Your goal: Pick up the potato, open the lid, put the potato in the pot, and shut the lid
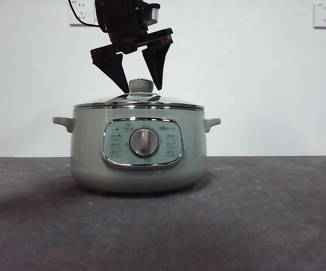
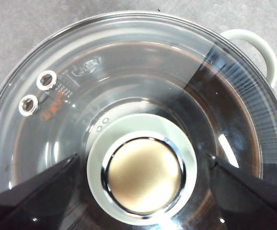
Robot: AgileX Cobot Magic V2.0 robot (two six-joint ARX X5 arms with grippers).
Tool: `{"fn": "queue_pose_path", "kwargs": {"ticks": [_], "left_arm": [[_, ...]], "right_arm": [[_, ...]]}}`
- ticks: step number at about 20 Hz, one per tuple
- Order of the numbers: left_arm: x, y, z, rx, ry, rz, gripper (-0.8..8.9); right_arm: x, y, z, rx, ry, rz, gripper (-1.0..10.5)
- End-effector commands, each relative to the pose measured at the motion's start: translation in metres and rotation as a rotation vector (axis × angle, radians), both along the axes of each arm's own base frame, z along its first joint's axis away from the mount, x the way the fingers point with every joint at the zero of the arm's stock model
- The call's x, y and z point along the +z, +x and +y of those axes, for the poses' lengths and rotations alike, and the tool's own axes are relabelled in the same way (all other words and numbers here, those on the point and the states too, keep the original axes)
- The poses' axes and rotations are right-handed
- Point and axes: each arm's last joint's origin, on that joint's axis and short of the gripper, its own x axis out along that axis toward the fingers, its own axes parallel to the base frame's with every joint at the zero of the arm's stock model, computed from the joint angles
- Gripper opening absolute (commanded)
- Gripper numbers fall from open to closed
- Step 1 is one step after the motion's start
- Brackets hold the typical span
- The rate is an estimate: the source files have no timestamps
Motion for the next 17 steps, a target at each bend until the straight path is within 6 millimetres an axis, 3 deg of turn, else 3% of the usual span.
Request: {"fn": "queue_pose_path", "kwargs": {"ticks": [1, 7, 10, 11, 17], "left_arm": [[0.013, -0.007, 0.004, -0.002, -0.018, -0.025, 4.41], [0.051, -0.036, 0.02, 0.006, -0.041, -0.057, 4.27], [0.074, -0.058, 0.026, -0.017, -0.065, -0.077, 0.51], [0.082, -0.065, 0.028, -0.024, -0.075, -0.096, -0.21], [0.13, -0.126, 0.04, -0.094, -0.142, -0.208, -0.08]], "right_arm": [[-0.003, -0.001, -0.001, -0.003, -0.016, 0.028, -0.2], [-0.003, -0.001, -0.001, -0.003, -0.016, 0.028, -0.2], [-0.003, 0.0, -0.002, -0.051, -0.057, -0.006, -0.2], [-0.003, 0.001, -0.003, -0.071, -0.074, -0.02, -0.2], [-0.003, 0.001, -0.004, -0.093, -0.089, -0.031, -0.2]]}}
